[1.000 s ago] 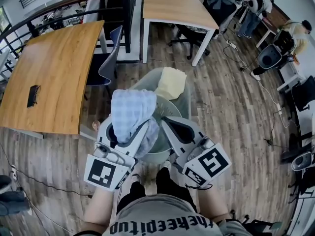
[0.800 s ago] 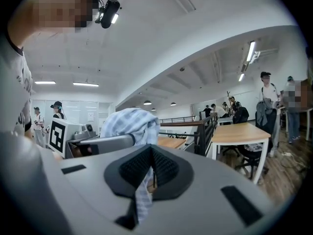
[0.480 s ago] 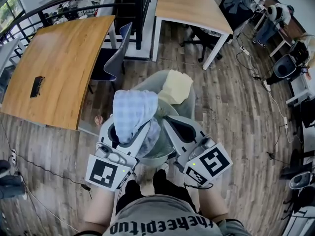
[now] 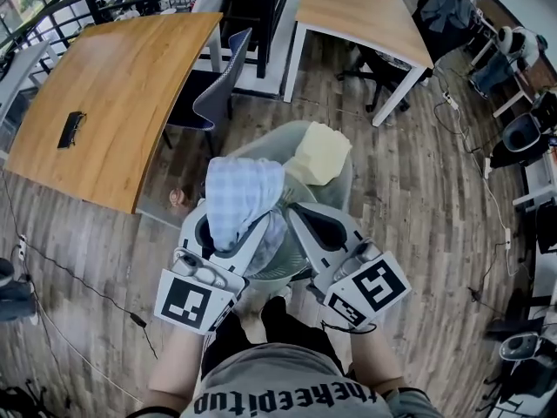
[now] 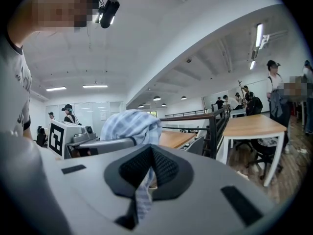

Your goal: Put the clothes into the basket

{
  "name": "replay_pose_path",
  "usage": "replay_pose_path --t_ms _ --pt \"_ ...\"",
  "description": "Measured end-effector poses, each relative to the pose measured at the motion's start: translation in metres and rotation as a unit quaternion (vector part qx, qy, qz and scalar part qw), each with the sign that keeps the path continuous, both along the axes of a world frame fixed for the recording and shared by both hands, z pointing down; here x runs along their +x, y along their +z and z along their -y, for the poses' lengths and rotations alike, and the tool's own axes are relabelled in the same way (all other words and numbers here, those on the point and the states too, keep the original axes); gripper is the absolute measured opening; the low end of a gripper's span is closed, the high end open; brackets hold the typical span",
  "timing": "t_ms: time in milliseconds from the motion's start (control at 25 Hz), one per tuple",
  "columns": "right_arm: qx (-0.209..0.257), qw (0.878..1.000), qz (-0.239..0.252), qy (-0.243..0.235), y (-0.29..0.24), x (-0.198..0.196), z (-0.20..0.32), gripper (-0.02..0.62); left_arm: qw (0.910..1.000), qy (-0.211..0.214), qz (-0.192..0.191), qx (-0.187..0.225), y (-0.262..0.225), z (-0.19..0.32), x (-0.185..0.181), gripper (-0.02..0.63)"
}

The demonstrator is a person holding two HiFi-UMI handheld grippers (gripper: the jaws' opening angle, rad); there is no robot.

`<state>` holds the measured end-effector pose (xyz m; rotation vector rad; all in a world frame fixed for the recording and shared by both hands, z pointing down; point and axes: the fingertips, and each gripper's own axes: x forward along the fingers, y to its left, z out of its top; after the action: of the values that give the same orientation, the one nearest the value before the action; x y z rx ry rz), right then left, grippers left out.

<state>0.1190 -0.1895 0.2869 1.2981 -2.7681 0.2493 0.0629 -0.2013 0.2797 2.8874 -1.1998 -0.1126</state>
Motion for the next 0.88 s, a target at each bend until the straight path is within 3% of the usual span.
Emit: replay_pose_path --t_ms 880 --pt "-0.064 0.996 0.007 -0.056 0.056 0.0 0.022 0.009 0.9963 -0.057 0.014 -0.063 0.059 0.017 0.001 0.225"
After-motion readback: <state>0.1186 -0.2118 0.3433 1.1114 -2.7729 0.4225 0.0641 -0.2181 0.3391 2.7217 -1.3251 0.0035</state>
